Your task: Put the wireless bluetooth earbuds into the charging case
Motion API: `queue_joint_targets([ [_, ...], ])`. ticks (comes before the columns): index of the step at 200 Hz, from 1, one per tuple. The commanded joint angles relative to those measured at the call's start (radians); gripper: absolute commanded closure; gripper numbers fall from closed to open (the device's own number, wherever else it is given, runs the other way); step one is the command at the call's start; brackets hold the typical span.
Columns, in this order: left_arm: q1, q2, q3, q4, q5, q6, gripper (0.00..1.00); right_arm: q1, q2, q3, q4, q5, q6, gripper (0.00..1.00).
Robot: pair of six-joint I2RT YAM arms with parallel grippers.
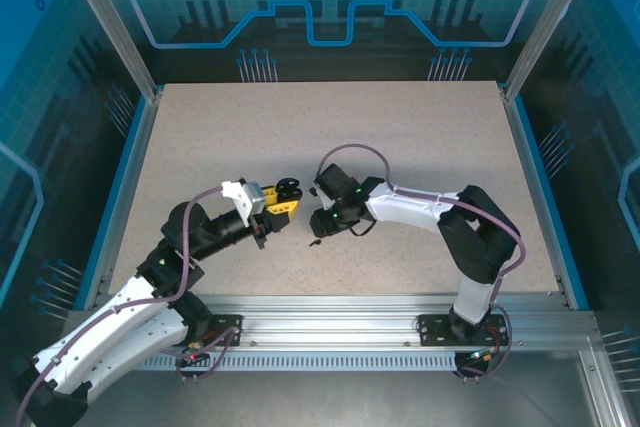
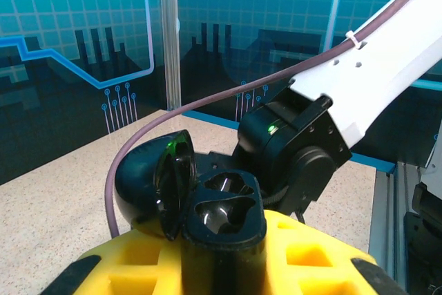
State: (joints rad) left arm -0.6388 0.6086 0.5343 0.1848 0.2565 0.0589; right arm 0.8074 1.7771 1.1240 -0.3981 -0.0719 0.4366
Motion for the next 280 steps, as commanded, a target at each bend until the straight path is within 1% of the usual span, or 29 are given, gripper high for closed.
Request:
queue_joint_targets([
  [1, -0.005, -0.006, 0.021, 0.024, -0.009, 0.003, 0.98, -0.017, -0.031, -0.034, 0.059, -0.076, -0.138, 0.59],
  [23, -0.005, -0.007, 0.019, 0.028, -0.007, 0.001, 0.98, -0.018, -0.009, -0.05, 0.072, -0.105, -0.218, 0.54],
  [40, -0.005, -0.007, 0.018, 0.026, -0.008, 0.001, 0.98, -0.015, 0.004, -0.06, 0.103, -0.138, -0.237, 0.51],
  [60, -0.005, -0.007, 0.018, 0.024, -0.01, -0.001, 0.98, -0.009, 0.021, -0.063, 0.135, -0.158, -0.24, 0.5],
  [106, -0.005, -0.007, 0.018, 0.022, -0.01, -0.002, 0.98, 0.036, 0.09, -0.018, 0.075, -0.062, -0.247, 0.5],
  [118, -0.005, -0.006, 0.018, 0.022, -0.01, -0.002, 0.98, 0.041, 0.096, -0.016, 0.076, -0.054, -0.246, 0.5],
  [179, -0.005, -0.006, 0.019, 0.018, -0.013, -0.004, 0.98, 0.065, 0.112, 0.002, 0.038, -0.014, -0.276, 0.55],
  [228, -0.005, -0.006, 0.017, 0.022, -0.012, -0.004, 0.98, 0.096, 0.111, -0.01, 0.006, 0.058, -0.311, 0.59],
  [280, -0.005, -0.007, 0.016, 0.022, -0.014, -0.005, 0.98, 0.138, 0.156, 0.03, -0.044, 0.113, -0.343, 0.62],
])
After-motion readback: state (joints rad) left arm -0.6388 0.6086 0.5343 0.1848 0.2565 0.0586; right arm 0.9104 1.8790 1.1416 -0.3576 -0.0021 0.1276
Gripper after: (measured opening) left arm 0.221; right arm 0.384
